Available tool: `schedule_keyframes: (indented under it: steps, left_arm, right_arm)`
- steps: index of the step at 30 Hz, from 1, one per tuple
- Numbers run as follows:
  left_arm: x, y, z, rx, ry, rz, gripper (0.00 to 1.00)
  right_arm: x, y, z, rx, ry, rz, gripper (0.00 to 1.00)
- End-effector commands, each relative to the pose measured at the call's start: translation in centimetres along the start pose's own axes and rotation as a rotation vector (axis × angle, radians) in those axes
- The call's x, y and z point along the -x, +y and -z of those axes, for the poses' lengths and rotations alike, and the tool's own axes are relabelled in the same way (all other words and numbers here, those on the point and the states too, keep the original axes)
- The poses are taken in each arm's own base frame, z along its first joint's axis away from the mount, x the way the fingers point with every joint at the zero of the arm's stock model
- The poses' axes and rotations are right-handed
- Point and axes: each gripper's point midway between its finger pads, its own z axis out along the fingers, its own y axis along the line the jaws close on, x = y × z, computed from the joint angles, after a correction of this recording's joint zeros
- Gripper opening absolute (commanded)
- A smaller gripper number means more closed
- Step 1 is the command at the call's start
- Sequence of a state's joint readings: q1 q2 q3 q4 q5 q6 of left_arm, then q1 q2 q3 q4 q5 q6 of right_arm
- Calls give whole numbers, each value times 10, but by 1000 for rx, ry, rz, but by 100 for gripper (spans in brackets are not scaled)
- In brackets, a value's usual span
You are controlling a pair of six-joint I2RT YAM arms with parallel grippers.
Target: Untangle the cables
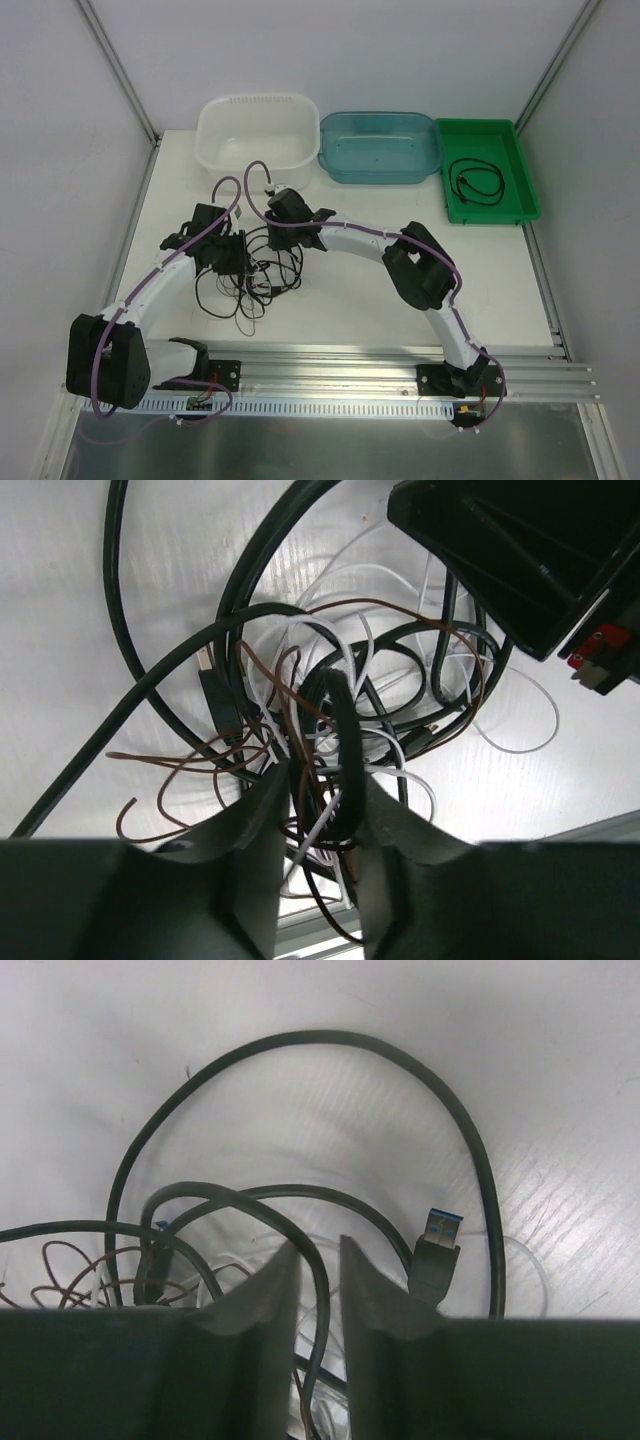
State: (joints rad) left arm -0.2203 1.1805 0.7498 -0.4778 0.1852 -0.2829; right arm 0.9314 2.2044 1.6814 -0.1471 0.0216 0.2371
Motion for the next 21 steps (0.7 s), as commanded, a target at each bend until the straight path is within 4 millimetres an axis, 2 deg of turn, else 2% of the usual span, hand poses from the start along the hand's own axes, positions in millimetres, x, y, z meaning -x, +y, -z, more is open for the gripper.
schedule_keyframes:
  steps: [1, 2, 3, 4, 5, 6, 7, 8, 11, 12, 14, 15, 18, 19, 21]
  left_arm:
    - [2, -5, 2, -35, 16, 6, 27]
    - [3, -6, 3, -35, 15, 6, 17]
    - [1, -4, 2, -28, 19, 4, 11]
    - [2, -4, 3, -26, 18, 2, 7]
    - [2, -3, 3, -21, 20, 1, 3]
    - [1, -1, 2, -12, 22, -1, 0]
    - [1, -1, 3, -12, 23, -2, 0]
    - [1, -1, 3, -10, 24, -5, 0]
    - [0, 1, 2, -3, 33, -6, 0]
    - [-1, 2, 2, 2, 36, -5, 0]
    - [0, 2, 2, 6, 36, -6, 0]
    - [-1, 3, 2, 10, 38, -7, 0]
    - [-1, 7, 2, 32, 37, -9, 0]
    - [-1, 9, 3, 43, 36, -10, 0]
    - [0, 16, 4, 85, 30, -10, 0]
  right_arm:
    - [37, 20, 23, 48, -106, 23, 20]
    - [42, 20, 30, 48, -122, 28, 15]
    - [45, 17, 39, 33, -132, 54, 6]
    - [51, 15, 49, 26, -145, 61, 3]
    - [72, 21, 77, 39, -198, 65, 1]
    - [78, 18, 90, 31, -215, 76, 1]
    - [83, 17, 104, 27, -227, 79, 1]
    - [105, 18, 137, 39, -287, 72, 1]
    - [127, 8, 188, 16, -350, 70, 1]
    - [138, 8, 221, 23, -400, 63, 1]
    - [150, -3, 252, 15, -448, 50, 1]
    - [159, -4, 285, 26, -505, 40, 1]
    - [166, -22, 328, -1, -583, 14, 1]
    - [172, -31, 359, -7, -645, -6, 1]
    - [168, -47, 378, -50, -672, -30, 1]
